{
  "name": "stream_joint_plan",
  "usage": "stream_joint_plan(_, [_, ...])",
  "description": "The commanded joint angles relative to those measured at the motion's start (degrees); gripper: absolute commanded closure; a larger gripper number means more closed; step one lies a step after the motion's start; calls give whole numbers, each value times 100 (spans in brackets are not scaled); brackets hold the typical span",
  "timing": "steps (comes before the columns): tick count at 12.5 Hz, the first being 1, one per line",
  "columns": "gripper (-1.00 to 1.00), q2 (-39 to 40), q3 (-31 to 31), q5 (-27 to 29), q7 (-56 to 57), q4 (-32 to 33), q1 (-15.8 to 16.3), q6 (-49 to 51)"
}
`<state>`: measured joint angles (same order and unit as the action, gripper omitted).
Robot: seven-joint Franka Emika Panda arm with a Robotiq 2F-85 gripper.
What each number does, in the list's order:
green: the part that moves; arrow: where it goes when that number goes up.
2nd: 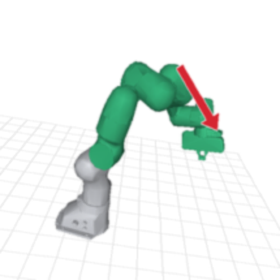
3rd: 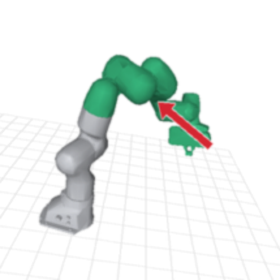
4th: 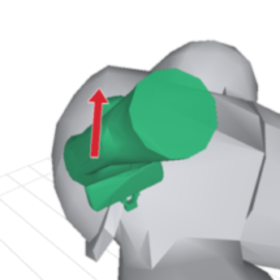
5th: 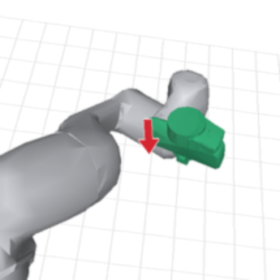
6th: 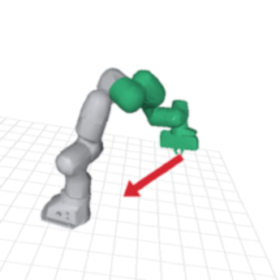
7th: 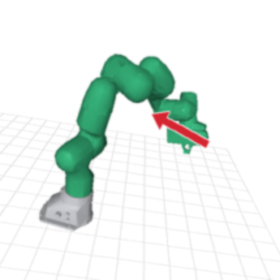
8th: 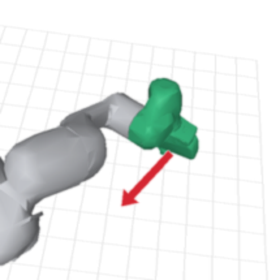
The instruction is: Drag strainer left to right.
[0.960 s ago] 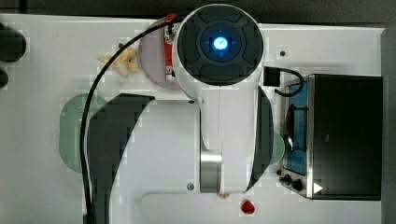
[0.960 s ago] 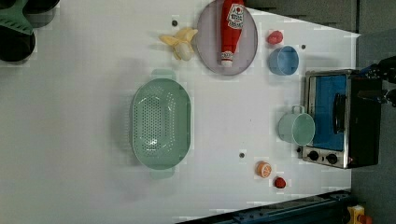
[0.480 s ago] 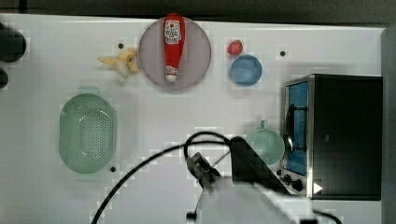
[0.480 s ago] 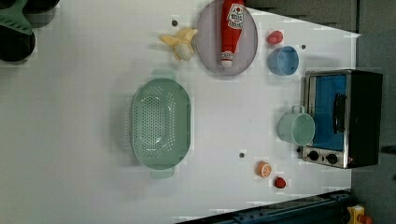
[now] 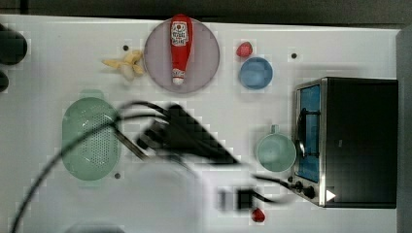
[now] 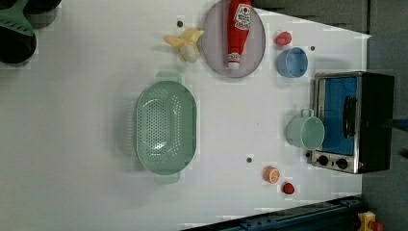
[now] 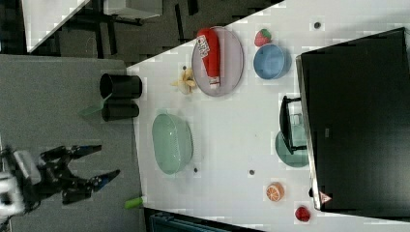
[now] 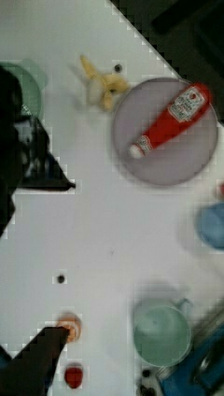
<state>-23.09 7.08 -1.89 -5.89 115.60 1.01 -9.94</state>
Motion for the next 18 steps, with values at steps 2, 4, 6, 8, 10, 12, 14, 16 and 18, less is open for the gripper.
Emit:
stream_joint_plan(2, [-100, 868, 1139, 60, -2274, 285, 171, -136])
stream_joint_plan(4, [-100, 1404, 1686, 60, -3350, 294, 181, -630])
stream_joint_plan(6, [-100, 1990, 2127, 57, -4383, 346, 189, -1233])
stream_joint_plan(8, [-100, 2565, 2421, 49, -5239, 467, 206, -1878])
stream_joint_plan(10, [-100, 3095, 2551, 37, -5935, 663, 226, -2588])
stream_joint_plan(12, [-100, 3576, 2544, 31, -6526, 893, 268, -3313])
stream_joint_plan(14, [-100, 4028, 2522, 5, -6929, 1036, 298, -4052])
stream_joint_plan(16, [-100, 4433, 2424, -97, -7018, 1055, 359, -4568])
stream_joint_plan(18, [-100, 4745, 2169, -290, -7014, 1046, 490, -4854])
